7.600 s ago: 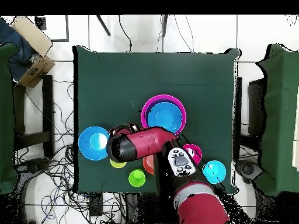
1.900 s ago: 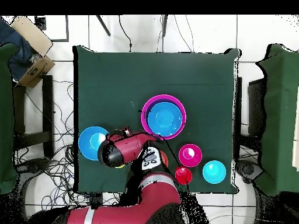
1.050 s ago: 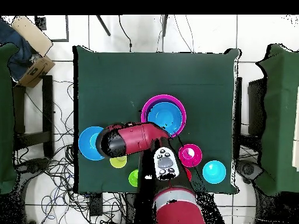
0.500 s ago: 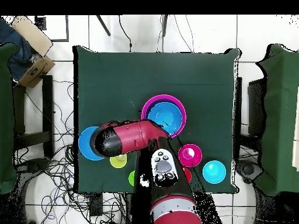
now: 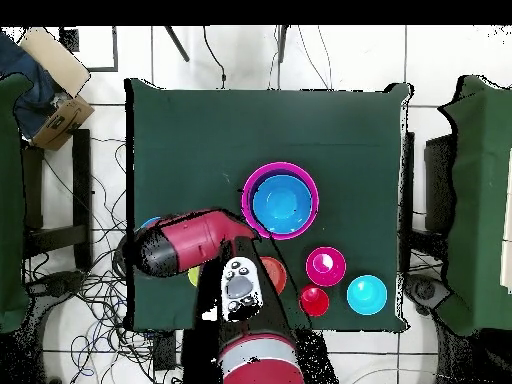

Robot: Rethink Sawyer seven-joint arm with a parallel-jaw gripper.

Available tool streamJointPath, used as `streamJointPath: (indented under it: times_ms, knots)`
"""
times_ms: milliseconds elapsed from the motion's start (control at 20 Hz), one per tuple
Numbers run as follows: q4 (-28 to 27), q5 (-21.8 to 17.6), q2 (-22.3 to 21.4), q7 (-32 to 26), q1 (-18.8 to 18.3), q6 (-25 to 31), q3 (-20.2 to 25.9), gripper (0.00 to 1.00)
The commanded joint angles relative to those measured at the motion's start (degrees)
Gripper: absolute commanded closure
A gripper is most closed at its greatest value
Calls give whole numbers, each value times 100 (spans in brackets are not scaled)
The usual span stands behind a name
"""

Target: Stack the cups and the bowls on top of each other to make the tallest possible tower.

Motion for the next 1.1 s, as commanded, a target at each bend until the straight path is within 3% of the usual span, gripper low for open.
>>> streamJointPath:
  times_ms: [50,550,750,1100]
  knots:
    - [-227,-146,305,467,140,177,-11,0]
    - [-131,-358,595,337,-117,-320,-11,0]
    - [-235,-498,872,432,35,-598,-207,0]
    - [-315,-414,971,531,357,-696,-461,0]
